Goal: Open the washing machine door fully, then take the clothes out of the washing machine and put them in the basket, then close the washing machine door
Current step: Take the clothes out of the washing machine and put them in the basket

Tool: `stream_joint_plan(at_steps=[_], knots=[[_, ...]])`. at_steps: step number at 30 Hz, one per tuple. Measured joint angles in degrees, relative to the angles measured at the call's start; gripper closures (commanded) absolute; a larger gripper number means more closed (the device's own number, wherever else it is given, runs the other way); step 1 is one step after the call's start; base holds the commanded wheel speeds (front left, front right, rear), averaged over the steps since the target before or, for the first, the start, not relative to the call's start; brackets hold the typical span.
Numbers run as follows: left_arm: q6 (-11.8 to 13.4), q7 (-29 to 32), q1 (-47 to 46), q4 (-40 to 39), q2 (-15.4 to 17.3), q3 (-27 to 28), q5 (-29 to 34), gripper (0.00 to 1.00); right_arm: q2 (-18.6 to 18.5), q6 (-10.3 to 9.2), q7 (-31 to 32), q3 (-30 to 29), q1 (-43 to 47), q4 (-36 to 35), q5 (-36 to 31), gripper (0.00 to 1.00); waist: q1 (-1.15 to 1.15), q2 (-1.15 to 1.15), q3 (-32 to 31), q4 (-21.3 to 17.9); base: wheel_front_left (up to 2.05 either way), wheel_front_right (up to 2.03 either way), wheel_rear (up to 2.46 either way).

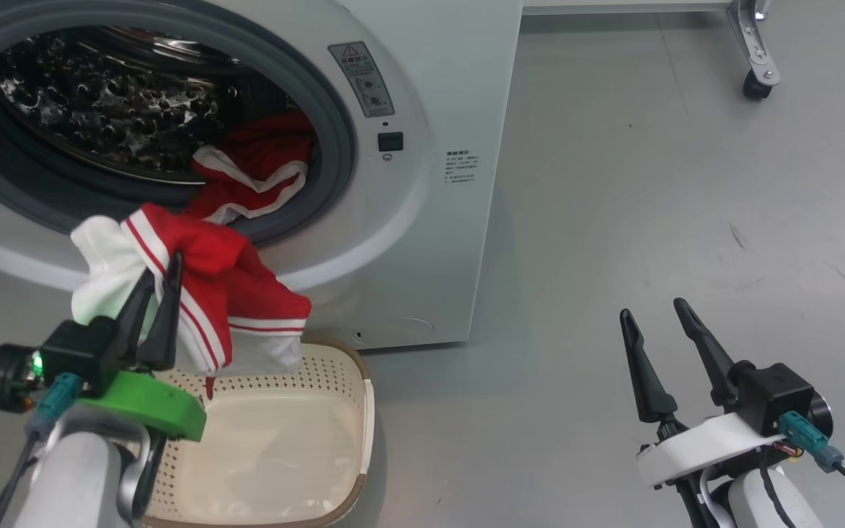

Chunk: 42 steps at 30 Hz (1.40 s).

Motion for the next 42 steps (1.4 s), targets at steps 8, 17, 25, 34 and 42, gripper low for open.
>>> stream_joint_plan(at_steps=[8,17,25,34,42], knots=[[-0.04,4.59,3.37,4.60,0.03,-1.55,-0.83,1.00,0.05,0.22,0.00,0.56,-0.01,-0.42,0.00,0.00,0.00,0.00,1.04,-0.38,0.00,0.00,0.00],[-0.11,7.92,3.73,8.55,0.21,-2.43,-1.29,1.00,0.08,0.23,0.00,1.21,-0.09,-1.25,-0.05,0.00,0.00,0.00,4.02,-1.32,0.00,0.00,0.00],[-0.54,9.92,3.31,10.67,0.99,-4.12,-0.96,1.00,0.11,0.24,0.00,2.30,-0.91,-2.08,-0.68,0.00,0.00,0.00,8.20,-2.39,0.00,0.00,0.00],[-0.54,12.09,-0.62,13.96,2.49,-4.69,-0.24,1.00,0.15,0.60,0.00,2.54,-3.16,-3.32,-0.87,0.00,0.00,0.00,13.90,-4.48,0.00,0.00,0.00],[-0.55,12.96,-5.92,17.33,3.86,-4.01,-0.15,1.00,0.22,0.60,0.00,2.44,-5.33,-4.49,-0.88,0.00,0.00,0.00,19.07,-6.78,0.00,0.00,0.00]])
